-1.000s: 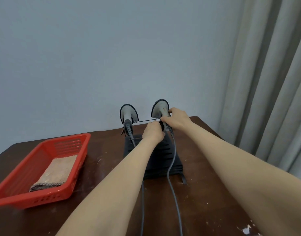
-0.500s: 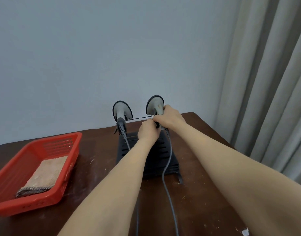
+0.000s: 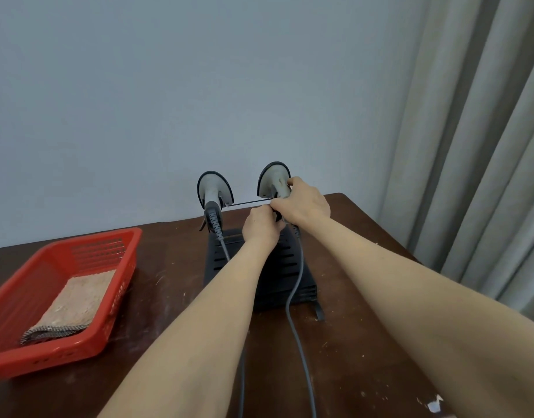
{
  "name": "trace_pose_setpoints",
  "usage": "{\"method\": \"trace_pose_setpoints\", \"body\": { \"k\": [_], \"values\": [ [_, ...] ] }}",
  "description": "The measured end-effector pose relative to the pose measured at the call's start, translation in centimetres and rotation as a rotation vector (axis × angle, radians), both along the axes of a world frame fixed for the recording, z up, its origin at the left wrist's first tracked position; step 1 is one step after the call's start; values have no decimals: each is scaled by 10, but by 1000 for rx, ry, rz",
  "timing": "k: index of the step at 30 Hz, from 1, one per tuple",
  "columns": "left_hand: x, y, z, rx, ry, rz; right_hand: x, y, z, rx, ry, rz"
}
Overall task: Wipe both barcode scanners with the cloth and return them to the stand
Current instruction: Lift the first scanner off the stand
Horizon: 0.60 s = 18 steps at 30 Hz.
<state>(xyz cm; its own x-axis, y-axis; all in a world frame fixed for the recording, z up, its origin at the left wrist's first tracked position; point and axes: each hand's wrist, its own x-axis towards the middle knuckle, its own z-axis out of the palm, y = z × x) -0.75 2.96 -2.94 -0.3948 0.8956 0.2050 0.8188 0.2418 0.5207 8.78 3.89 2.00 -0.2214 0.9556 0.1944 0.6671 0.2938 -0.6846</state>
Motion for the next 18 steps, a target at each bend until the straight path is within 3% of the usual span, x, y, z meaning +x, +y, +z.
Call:
{"method": "trace_pose_setpoints", "body": {
  "k": [18],
  "values": [
    [3,0,0,-14,5,7,6,-7,4,56,98,2]
  ]
}}
